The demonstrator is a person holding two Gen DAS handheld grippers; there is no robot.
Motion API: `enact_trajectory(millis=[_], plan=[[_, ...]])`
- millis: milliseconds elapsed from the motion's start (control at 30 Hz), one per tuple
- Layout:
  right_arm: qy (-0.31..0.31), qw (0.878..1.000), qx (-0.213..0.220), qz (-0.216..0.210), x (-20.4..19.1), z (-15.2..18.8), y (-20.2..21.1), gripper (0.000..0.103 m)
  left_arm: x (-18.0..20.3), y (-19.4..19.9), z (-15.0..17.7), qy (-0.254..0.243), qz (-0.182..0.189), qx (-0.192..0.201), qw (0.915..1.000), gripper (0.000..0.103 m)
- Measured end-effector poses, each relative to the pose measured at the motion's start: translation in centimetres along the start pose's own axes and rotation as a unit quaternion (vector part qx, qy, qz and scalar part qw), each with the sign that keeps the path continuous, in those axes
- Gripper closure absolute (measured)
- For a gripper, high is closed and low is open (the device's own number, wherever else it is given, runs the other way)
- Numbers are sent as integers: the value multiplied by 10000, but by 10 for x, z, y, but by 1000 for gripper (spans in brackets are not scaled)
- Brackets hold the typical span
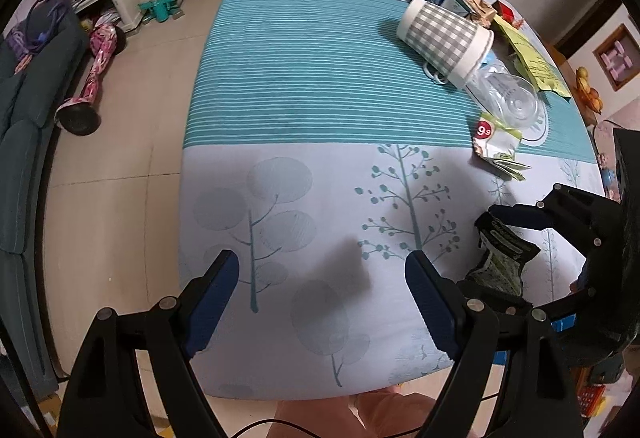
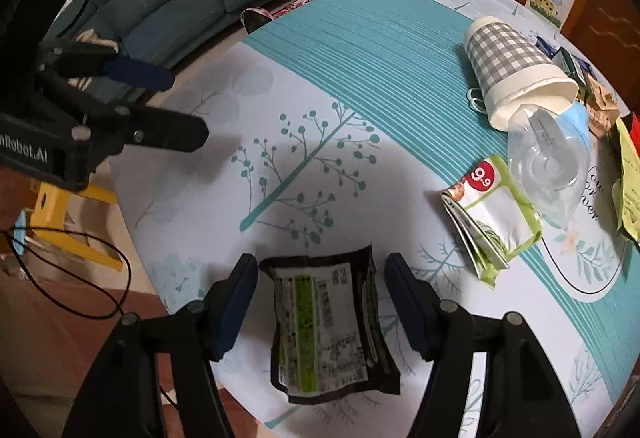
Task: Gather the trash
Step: 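Grasp the green snack wrapper with the right tool, then grasp the red-and-white packet with the left tool while the right tool holds the wrapper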
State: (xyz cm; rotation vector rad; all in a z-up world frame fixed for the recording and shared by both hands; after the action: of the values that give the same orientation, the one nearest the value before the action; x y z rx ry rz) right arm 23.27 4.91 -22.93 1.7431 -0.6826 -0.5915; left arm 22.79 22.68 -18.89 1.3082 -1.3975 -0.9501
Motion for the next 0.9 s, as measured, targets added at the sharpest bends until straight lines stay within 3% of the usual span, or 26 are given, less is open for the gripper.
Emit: enact_trajectory(millis=[300,333,400,467,533,733,900], plan=[[156,9991,-22,390,-1,15,4,38,7,5,-6,-104,66,60,9999,19],[170,9988,22,448,-2,18,5,40,8,5,-7,-125,76,65,9999,19],[12,9986,149,501,0,22,11,62,13,4,-8,-190,99,65,9998,19],[-215,9978,236,588,2,29,17,80,20,3,-10,-282,138,59,9995,19],[-578,9957,317,649,13,33,20,86,30,1,-13,-414,202,44,9989,19],[-1580,9824,523,850,43,57,35,88,73,-5,-24,-1188,335,120,9923,19],[-2495,9618,734,859,71,74,45,89,118,-13,-39,-2102,470,211,9763,19]])
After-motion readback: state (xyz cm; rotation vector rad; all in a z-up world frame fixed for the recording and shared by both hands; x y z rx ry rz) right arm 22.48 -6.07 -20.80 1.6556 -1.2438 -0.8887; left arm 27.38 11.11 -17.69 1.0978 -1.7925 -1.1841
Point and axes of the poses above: each gripper's, at about its wrist camera, not at the fingertips, and y roughly against the way its jaws point, x to its right, z to its underside, the point moved 9 cm from there along -y, roughly the way its jaws point, and after that the axes turned 1 degree about y, right-handed, at the moved point
